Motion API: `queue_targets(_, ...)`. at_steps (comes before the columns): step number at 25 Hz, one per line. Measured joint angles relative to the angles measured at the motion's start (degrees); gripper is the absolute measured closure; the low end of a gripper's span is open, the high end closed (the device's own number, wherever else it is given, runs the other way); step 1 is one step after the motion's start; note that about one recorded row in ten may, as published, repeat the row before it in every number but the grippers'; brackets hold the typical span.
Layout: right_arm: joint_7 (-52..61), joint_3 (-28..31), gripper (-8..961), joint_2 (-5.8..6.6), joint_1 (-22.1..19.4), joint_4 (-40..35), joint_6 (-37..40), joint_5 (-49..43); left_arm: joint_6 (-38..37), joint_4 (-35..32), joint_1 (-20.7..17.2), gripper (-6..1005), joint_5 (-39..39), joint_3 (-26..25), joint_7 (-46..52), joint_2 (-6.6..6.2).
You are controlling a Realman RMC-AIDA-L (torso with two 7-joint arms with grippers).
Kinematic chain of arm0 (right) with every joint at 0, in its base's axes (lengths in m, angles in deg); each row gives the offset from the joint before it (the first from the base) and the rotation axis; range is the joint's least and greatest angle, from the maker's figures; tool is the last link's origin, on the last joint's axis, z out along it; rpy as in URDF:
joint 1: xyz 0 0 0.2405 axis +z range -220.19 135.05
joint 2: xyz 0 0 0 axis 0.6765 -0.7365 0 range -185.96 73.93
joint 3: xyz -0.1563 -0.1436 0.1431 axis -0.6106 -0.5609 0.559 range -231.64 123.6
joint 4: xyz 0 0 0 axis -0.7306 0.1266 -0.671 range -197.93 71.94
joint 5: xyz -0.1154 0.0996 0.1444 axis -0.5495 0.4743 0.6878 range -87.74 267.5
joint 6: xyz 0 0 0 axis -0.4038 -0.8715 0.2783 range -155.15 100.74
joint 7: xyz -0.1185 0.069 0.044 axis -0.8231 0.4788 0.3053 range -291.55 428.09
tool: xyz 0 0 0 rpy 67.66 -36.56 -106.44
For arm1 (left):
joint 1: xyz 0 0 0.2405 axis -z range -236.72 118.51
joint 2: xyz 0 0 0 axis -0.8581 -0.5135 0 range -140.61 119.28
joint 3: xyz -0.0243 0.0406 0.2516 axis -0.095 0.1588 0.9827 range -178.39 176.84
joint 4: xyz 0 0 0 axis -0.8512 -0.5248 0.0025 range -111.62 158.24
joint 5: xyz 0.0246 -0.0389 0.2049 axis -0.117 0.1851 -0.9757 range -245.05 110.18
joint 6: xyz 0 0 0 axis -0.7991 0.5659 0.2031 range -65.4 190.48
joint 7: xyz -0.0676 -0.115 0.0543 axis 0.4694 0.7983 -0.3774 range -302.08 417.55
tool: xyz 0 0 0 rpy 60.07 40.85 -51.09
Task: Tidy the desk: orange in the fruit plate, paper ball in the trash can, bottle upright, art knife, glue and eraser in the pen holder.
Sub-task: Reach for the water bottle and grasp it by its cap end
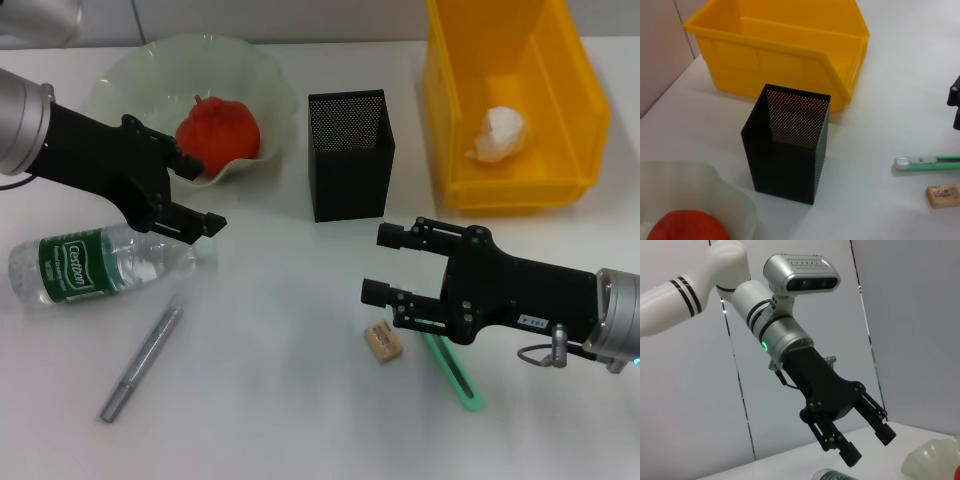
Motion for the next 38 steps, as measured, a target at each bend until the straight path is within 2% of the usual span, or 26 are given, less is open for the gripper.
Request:
queue_targets(8, 0.0, 0.0, 269, 0.0, 0.79, 1.14, -1.16, 0.18, 0.72, -0.26, 0.44, 275, -1.95, 1.33, 0.1, 0.05)
queue_targets(10, -0.04, 0.0, 269, 0.0, 1.28, 1.96, -1.43, 0.17, 2.98, 0.0, 0.51, 275, -6.3, 4.88, 1.27, 0.13)
queue_targets(12, -0.53, 0.0, 270, 0.0, 1.76, 2.78, -1.5, 0.22, 3.49, 0.1, 0.57, 276, -7.16, 6.06, 1.64, 0.13)
queue_targets(13, -0.92, -0.01, 270, 0.0, 1.94, 3.14, -1.63, 0.38, 4.52, 0.4, 0.85, 276, -9.22, 9.51, 2.83, 0.14)
queue_targets(17, -2.23, -0.27, 270, 0.0, 2.47, 4.97, -2.26, 1.73, 7.08, 1.05, 1.49, 276, -13.51, 15.99, 5.97, 0.18)
queue_targets(21, -2.37, -0.27, 270, 0.0, 2.51, 5.52, -2.27, 1.84, 9.72, 4.26, 2.98, 278, -16.24, 19.52, 7.55, 0.38)
queue_targets(28, -3.32, -0.23, 270, 0.0, 2.23, 6.76, -1.73, 1.85, 13.25, 10.09, 5.29, 282, -17.5, 20.32, 8.13, 0.49)
queue_targets(38, -3.61, -0.42, 271, -0.06, 2.54, 7.37, -1.55, 1.93, 17.71, 14.5, 5.41, 287, -18.67, 20.76, 8.17, 0.48)
